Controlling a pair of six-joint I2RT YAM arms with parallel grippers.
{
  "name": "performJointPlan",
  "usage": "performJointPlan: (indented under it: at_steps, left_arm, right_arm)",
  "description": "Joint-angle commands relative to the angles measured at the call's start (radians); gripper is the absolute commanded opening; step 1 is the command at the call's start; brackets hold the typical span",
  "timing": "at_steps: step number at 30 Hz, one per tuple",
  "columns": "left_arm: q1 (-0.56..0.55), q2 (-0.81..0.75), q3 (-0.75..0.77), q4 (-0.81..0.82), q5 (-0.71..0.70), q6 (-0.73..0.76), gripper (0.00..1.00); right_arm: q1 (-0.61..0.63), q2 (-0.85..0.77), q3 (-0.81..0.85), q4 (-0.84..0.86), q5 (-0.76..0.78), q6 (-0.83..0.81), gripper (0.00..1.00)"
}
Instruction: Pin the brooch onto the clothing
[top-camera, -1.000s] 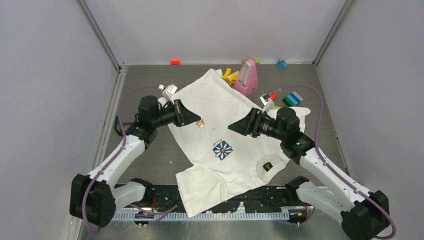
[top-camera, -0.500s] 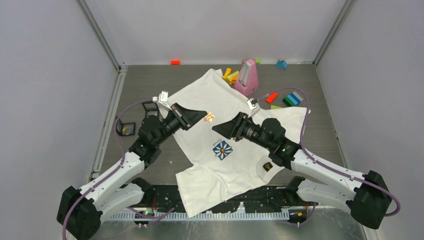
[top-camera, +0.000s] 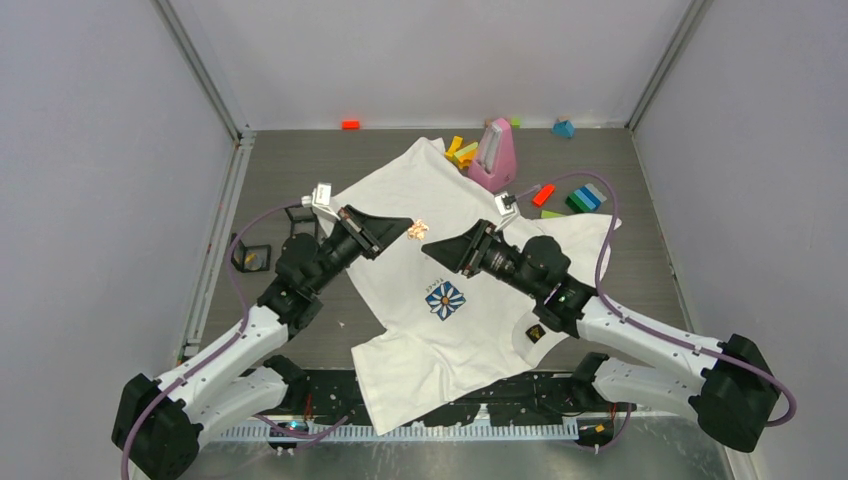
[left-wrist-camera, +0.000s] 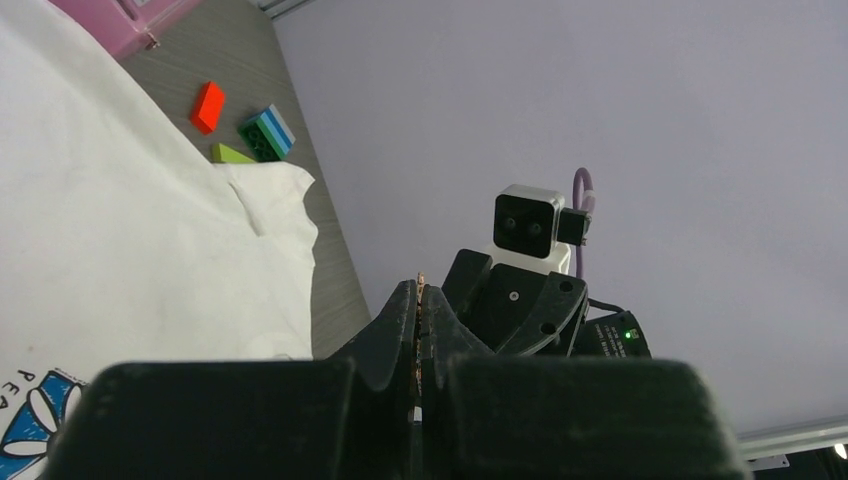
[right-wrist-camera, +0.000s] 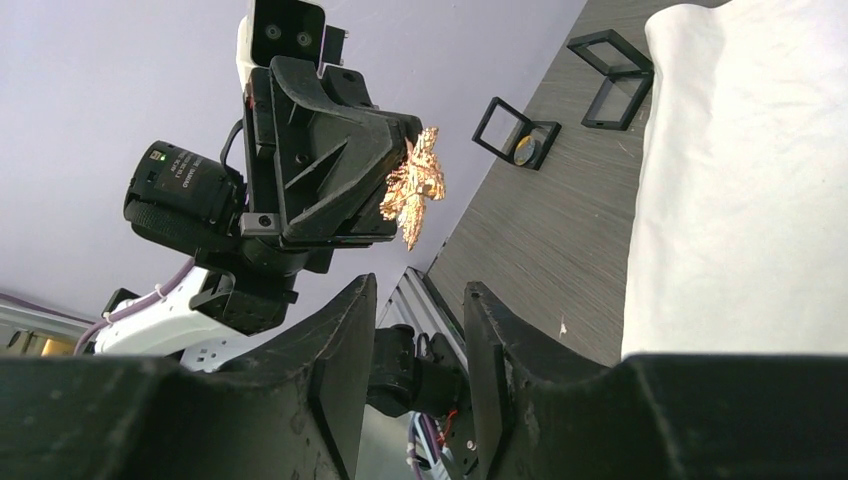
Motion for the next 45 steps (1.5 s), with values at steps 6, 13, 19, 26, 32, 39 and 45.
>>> performJointPlan:
  at_steps: [6,13,19,26,32,39,45]
  left_arm:
    - [-0.02,-0.01,-0.012,0.063,-0.025,-0.013,0.0]
    - [-0.024,-0.019,-0.022,0.062,-0.029,-0.02,0.0]
    - [-0.028,-0.022,-0.021,0.064,-0.028,-0.024,0.0]
    - [-0.039,-0.023,-0.032,0.066,-0.027,-0.031,0.0]
    - [-0.042,-0.014,-0.038,0.066,-0.013,-0.031,0.0]
    - [-0.042,-0.002,-0.026,-0.001,0.06,0.013,0.39]
    - [0.035,-0.013,0.083,-0.294,0.206,0.142,0.81]
  right_arm:
    - [0.005,0.039,0.061,0.094,0.011,-0.006,0.38]
    - [0.005,0.046,0.068,0.097,0.012,-0.011,0.35]
    - [0.006,0.051,0.067,0.091,0.017,-0.011,0.3]
    - [0.005,0.068,0.078,0.107,0.013,-0.021,0.21]
    - [0.006,0.071,0.079,0.099,0.02,-0.039,0.04]
    - [-0.005,0.002,0.096,-0.102,0.067,-0.136,0.0]
    - [-0.154,-0.023,0.204,-0.528,-0.038,-0.289,0.0]
